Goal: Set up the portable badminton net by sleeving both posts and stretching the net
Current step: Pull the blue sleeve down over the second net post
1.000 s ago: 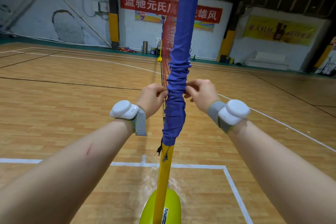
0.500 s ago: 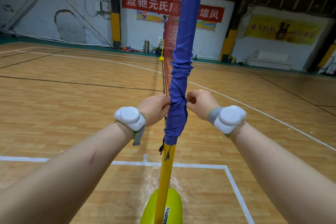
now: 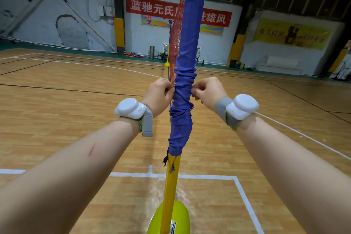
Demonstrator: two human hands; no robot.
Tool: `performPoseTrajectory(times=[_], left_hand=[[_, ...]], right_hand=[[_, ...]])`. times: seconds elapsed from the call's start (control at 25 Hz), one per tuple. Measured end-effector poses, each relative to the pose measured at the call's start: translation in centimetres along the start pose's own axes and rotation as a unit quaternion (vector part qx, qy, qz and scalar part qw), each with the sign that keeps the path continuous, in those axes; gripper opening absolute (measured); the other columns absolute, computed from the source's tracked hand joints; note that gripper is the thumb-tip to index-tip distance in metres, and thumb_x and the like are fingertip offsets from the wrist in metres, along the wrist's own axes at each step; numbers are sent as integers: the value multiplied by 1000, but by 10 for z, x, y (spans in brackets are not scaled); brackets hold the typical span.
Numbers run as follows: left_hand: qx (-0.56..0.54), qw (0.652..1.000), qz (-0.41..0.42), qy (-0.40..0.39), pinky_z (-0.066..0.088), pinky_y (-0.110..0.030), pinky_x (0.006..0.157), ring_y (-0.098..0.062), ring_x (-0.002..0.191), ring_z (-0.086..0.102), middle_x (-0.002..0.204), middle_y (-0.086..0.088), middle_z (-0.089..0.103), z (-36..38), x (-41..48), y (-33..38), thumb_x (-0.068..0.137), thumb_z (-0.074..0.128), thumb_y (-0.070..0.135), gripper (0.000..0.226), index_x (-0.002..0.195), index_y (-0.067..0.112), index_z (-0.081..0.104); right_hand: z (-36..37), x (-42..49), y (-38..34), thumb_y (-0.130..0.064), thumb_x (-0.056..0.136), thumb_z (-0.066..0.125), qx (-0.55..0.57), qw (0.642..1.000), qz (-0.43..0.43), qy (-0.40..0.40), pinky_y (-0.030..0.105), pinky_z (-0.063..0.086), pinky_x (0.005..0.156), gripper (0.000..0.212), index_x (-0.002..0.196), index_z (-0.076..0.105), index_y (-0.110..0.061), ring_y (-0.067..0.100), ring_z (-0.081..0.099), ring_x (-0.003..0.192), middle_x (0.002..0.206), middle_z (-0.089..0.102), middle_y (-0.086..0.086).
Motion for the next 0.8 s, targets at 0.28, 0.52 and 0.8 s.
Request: performPoseTrajectory(times=[0.28,0.52,0.8], left_hand=[[71,992,20,-105,43,-38,72,-33,80,53,88,-16,56,13,-23,-10,87,50,8,17,82,-4,62],[73,994,9,-83,42,-40,73,-29,75,49,93,-14,52,19,-35,-16,91,48,12,16,90,-1,58],[119,986,56,-103,39,-31,59,-19,67,50,83,0,54,27,-58,-9,90,53,32,25,84,12,66]], right_hand=[[20,-10,12,-7,85,48,-165,983,-43,-61,30,43,70,19,89,66,-2,31,58,84,93,67,17],[27,-25,27,-5,87,51,-18,1000,7,-10,39,53,74,10,84,61,-4,29,64,73,86,69,21],[42,-48,42,-6,82,62,80,994,75,-9,40,54,69,10,86,66,2,28,63,73,78,65,16]])
Point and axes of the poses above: each hand's wrist, its own x-axis towards the middle knuckle, its own z-axis out of the palm, y = z × x, the point moved 4 cm from there along x, towards the middle knuckle
